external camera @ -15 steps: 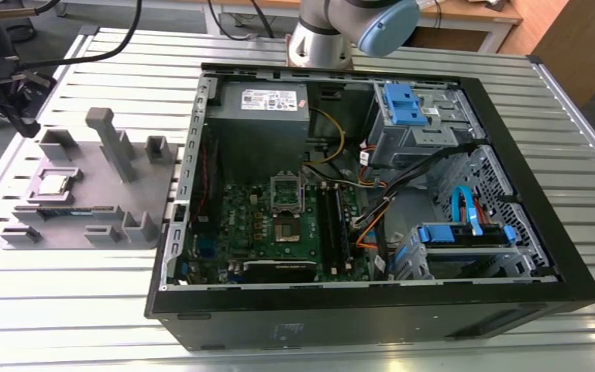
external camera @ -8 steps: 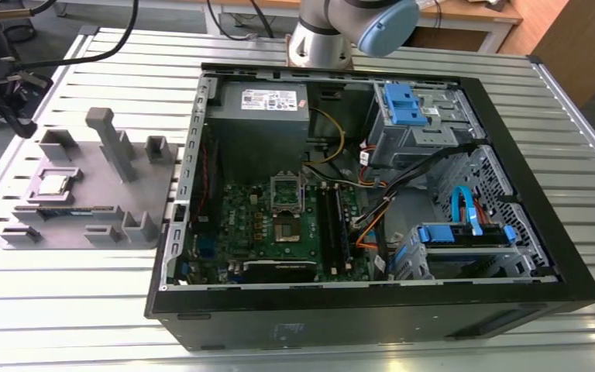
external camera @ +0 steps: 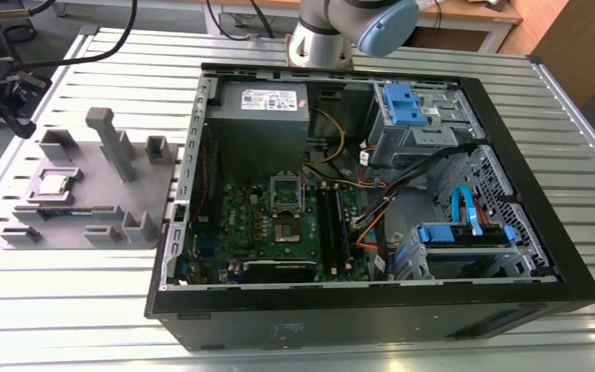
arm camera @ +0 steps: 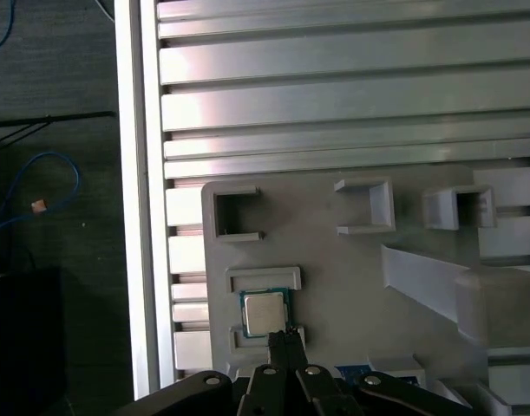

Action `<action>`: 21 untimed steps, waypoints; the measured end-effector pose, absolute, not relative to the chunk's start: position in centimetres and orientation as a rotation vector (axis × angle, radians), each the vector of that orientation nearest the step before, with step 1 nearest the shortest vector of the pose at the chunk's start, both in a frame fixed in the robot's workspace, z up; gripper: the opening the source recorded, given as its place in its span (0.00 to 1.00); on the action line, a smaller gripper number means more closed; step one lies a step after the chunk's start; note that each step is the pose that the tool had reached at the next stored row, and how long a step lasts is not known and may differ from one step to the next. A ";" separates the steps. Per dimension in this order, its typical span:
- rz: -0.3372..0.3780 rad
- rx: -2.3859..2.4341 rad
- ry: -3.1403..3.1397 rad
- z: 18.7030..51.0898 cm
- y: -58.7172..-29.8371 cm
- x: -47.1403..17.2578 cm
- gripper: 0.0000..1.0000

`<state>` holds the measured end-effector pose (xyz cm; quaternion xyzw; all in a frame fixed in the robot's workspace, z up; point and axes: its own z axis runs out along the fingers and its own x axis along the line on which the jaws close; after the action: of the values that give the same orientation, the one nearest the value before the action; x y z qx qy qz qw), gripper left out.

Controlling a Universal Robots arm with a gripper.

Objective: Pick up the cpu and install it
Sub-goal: 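Pick up the cpu and move it towards the insertion slot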

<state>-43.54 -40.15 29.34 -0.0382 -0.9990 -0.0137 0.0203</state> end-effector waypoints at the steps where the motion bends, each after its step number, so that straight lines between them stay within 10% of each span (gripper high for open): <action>1: -0.042 -0.118 -3.098 29.3 -40.1 -43.5 0.11; 21: -0.042 -0.107 -3.099 26.7 -40.6 -44.8 0.11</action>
<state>-44.79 -40.58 26.74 -0.0345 -0.9991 -0.0136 0.0201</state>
